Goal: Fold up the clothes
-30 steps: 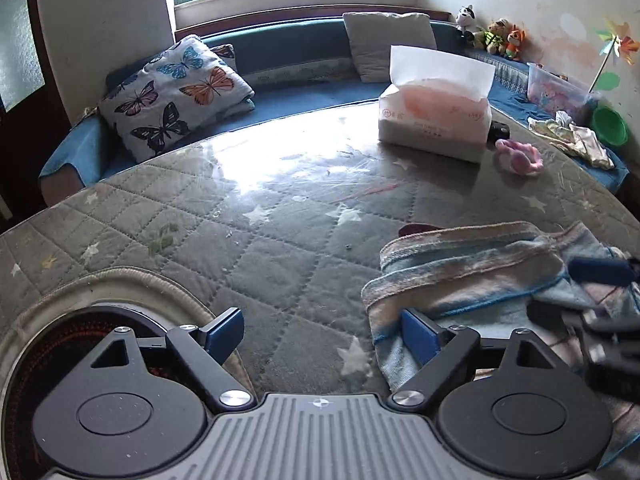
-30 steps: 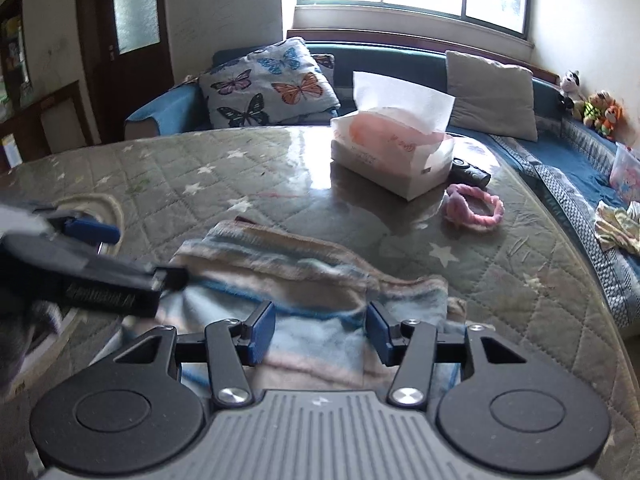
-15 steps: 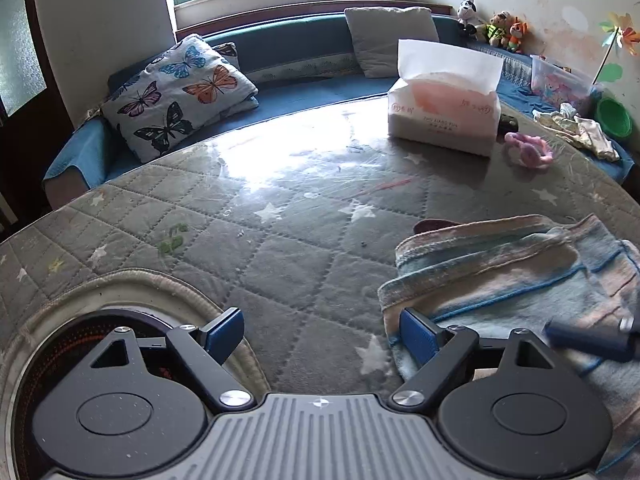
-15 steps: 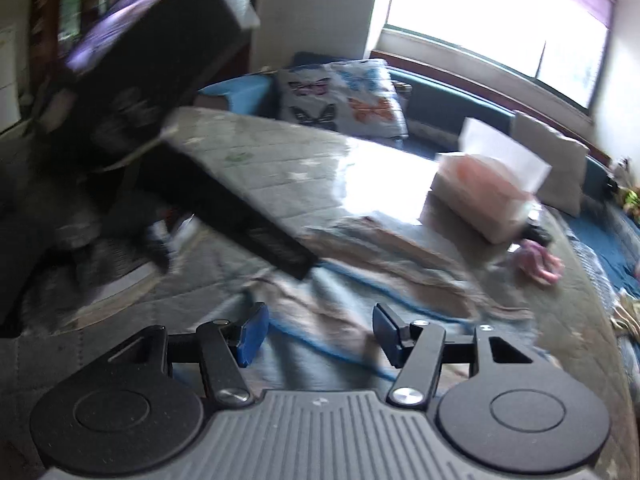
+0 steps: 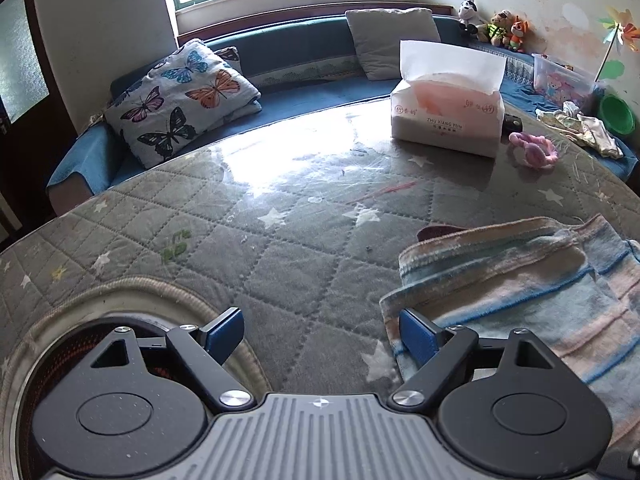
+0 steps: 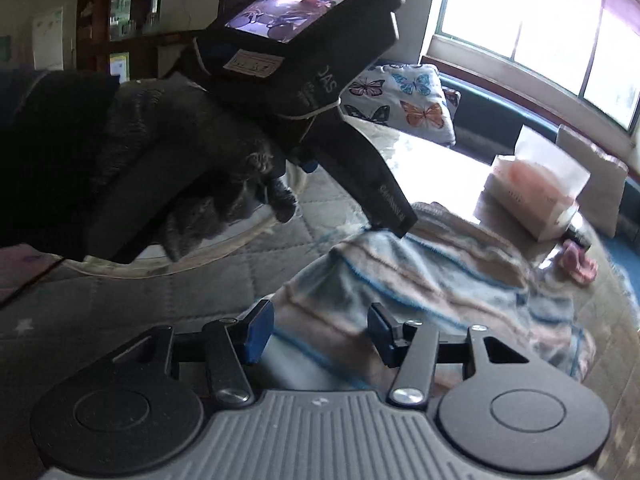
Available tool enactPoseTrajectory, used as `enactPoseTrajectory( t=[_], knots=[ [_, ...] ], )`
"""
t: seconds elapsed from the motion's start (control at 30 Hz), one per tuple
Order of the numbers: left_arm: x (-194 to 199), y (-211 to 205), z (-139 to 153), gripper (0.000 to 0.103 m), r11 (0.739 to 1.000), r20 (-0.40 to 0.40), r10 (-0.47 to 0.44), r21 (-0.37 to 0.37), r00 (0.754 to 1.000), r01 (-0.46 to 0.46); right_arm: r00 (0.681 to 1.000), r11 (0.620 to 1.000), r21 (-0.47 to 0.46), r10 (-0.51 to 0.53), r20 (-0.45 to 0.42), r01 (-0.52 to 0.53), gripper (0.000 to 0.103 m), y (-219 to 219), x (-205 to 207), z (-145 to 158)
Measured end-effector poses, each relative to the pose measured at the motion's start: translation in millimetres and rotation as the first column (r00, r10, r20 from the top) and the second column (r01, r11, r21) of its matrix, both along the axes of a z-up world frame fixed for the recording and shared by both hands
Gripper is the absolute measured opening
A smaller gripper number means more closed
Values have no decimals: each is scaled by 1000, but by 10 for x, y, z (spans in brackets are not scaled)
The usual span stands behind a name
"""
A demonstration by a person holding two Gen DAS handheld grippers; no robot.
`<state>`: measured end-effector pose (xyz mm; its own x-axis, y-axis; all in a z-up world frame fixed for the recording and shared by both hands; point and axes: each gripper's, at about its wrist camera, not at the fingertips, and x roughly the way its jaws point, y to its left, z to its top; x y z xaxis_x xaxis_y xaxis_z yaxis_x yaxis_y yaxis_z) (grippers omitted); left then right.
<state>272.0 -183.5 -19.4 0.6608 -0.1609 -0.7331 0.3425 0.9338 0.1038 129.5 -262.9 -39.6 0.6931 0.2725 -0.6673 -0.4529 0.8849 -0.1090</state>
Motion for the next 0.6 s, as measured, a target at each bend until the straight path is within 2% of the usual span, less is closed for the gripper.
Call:
enactPoseTrajectory(
  t=[0.07,0.13,0.3,0.47,0.6],
  knots=[
    [-109,41,26,87,1000,1,-6,-10,1000,6,1000,999,37,-12,-4,12,55,-60,-94,36],
    [-227,86,53,87,1000,3,-13,-21,1000,13,999,997,75,-35,-6,36,62,-138,-176,72],
    [-516,203,118,87,998,7,-27,-51,1000,27,988,980,133,-150,22,146,66,-432,-446,157],
    [-757,267,109,87,998,10,-36,-51,999,36,958,942,176,-282,-44,285,67,-810,-575,93],
    [-926,278,86,87,998,9,-50,-44,999,50,955,937,186,-296,-24,295,67,-888,-651,168]
  ],
)
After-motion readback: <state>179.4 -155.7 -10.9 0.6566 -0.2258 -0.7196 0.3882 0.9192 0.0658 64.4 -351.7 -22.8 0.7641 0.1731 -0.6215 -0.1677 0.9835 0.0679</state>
